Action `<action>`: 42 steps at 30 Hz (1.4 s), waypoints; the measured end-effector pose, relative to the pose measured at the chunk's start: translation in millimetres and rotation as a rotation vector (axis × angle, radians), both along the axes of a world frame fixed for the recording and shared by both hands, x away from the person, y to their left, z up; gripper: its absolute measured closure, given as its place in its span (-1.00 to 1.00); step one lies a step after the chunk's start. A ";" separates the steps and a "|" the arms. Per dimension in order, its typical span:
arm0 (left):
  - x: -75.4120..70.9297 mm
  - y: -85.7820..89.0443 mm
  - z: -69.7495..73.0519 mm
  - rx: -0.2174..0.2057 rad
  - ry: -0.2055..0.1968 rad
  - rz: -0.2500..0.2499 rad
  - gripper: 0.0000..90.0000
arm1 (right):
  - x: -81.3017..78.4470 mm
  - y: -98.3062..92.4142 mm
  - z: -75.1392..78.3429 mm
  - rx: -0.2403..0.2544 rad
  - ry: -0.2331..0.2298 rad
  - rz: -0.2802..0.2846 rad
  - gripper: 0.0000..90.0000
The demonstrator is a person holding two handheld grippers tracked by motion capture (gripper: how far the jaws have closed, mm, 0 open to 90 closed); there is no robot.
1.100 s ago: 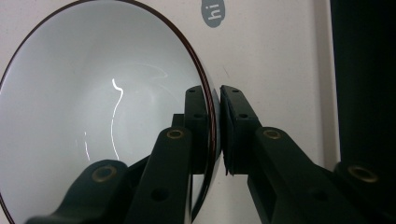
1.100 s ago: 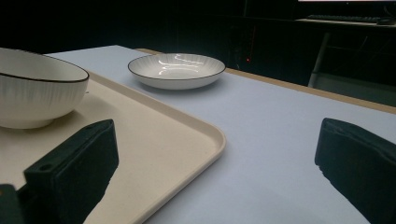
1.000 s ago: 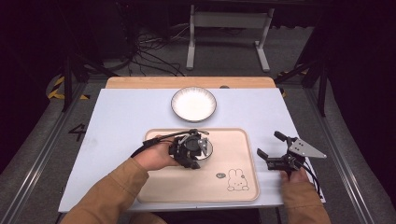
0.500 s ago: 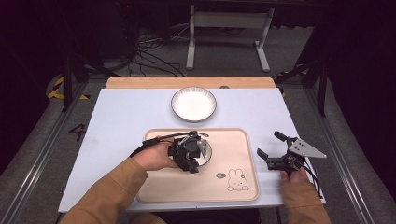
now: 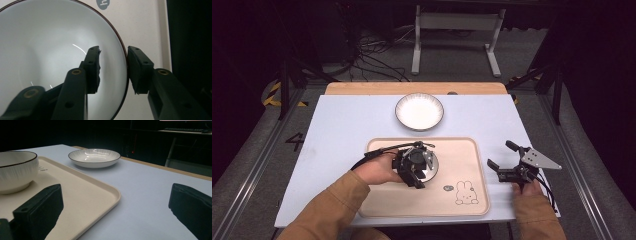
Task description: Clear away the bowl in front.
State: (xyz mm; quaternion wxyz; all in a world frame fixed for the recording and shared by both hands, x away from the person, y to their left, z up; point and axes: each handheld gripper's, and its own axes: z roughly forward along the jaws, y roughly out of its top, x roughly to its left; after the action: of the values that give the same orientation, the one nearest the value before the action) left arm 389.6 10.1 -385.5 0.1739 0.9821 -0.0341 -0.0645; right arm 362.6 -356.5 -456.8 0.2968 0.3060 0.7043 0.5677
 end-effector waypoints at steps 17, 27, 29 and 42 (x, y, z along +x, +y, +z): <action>-0.1 43.5 27.1 -0.335 -0.023 0.161 -0.16 | 0.1 -0.1 0.0 0.001 0.001 0.000 -0.99; -5.6 75.0 33.2 -0.502 -0.076 0.255 -0.25 | 0.2 -0.1 0.0 0.002 0.001 0.000 -0.99; -6.8 81.8 33.1 -0.533 -0.085 0.275 -0.25 | 0.2 -0.1 0.0 0.002 0.002 -0.001 -0.99; -12.2 130.0 25.9 -0.752 -0.113 0.421 -0.30 | 0.2 -0.1 0.0 0.003 0.002 -0.001 -0.99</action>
State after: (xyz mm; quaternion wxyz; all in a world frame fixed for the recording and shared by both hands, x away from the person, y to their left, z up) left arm 377.4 140.1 -359.6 0.5268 0.8378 0.1365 0.0433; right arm 362.8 -356.6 -456.8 0.2961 0.3072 0.7036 0.5682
